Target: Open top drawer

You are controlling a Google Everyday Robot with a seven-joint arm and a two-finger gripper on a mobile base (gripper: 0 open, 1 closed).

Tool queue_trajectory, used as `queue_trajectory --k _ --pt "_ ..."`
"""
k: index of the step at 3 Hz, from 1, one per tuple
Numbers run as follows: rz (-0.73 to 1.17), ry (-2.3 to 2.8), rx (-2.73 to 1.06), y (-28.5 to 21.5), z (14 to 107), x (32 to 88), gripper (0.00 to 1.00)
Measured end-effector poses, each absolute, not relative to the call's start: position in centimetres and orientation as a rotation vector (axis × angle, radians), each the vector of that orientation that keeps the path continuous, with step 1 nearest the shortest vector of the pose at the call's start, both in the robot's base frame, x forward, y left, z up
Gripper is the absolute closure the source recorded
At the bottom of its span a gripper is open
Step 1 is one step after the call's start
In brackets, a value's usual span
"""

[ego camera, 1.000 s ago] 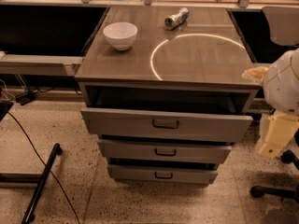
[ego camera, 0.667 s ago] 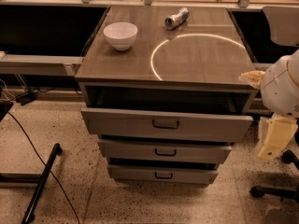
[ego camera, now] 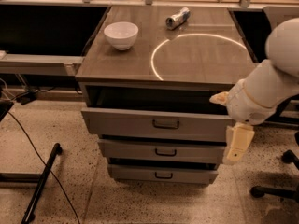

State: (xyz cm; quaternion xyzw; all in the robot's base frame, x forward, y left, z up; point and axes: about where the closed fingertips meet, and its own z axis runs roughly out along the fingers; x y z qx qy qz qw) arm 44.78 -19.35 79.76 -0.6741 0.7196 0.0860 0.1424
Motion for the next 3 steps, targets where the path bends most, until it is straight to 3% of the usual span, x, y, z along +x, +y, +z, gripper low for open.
queue_trajectory --k 1,3 --pt "0.341 2.075 -1.947 -18.5 75.3 47.0 0.00" --pt "0.351 2.132 -1.956 -17.6 69.9 52.0 0.00"
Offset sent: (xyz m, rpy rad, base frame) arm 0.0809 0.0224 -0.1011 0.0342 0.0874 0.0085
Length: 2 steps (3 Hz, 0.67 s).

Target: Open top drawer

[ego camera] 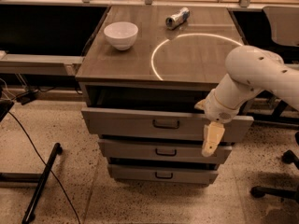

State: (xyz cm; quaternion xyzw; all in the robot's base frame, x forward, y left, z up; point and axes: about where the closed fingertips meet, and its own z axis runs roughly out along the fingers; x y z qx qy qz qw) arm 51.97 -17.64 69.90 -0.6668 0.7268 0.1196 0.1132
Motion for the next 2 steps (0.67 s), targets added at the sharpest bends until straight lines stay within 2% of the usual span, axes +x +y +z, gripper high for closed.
queue_trajectory --k 1,2 --pt "0.336 2.180 -1.958 -17.8 67.6 53.6 0.01" --pt "0.326 2.202 -1.975 -17.9 66.6 54.1 0.20"
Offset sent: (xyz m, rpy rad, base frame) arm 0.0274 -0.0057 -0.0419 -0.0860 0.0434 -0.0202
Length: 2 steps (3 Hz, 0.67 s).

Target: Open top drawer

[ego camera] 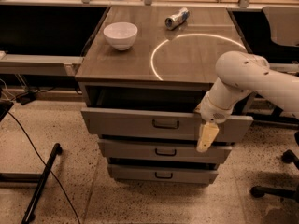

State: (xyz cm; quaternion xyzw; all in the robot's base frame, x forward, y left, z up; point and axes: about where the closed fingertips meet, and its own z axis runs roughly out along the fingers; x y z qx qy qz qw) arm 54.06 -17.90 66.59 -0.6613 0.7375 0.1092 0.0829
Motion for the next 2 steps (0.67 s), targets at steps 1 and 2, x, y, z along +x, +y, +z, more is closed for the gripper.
queue_trajectory --k 1,2 --pt "0.326 2.202 -1.976 -17.9 66.6 54.0 0.25" --pt "0.303 2.182 -2.001 -18.6 67.8 51.0 0.23"
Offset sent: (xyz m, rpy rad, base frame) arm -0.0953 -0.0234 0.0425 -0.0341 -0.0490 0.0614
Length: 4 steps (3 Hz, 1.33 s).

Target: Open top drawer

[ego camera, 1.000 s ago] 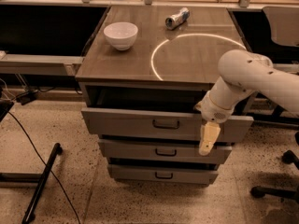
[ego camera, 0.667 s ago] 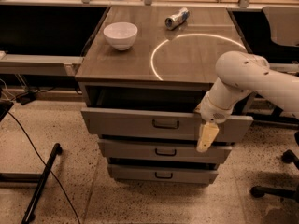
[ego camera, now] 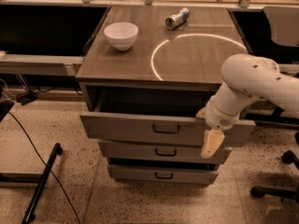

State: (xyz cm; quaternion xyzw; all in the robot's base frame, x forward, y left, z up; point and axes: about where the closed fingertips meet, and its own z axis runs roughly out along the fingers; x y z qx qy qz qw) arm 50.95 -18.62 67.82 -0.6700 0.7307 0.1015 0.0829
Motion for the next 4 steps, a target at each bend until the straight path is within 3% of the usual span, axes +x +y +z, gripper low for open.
queue_trajectory --k 2,4 --pt "0.312 2.138 -2.021 -19.7 70.8 45.0 0.19" --pt "0.268 1.991 -2.057 -17.4 77.0 44.7 0.32"
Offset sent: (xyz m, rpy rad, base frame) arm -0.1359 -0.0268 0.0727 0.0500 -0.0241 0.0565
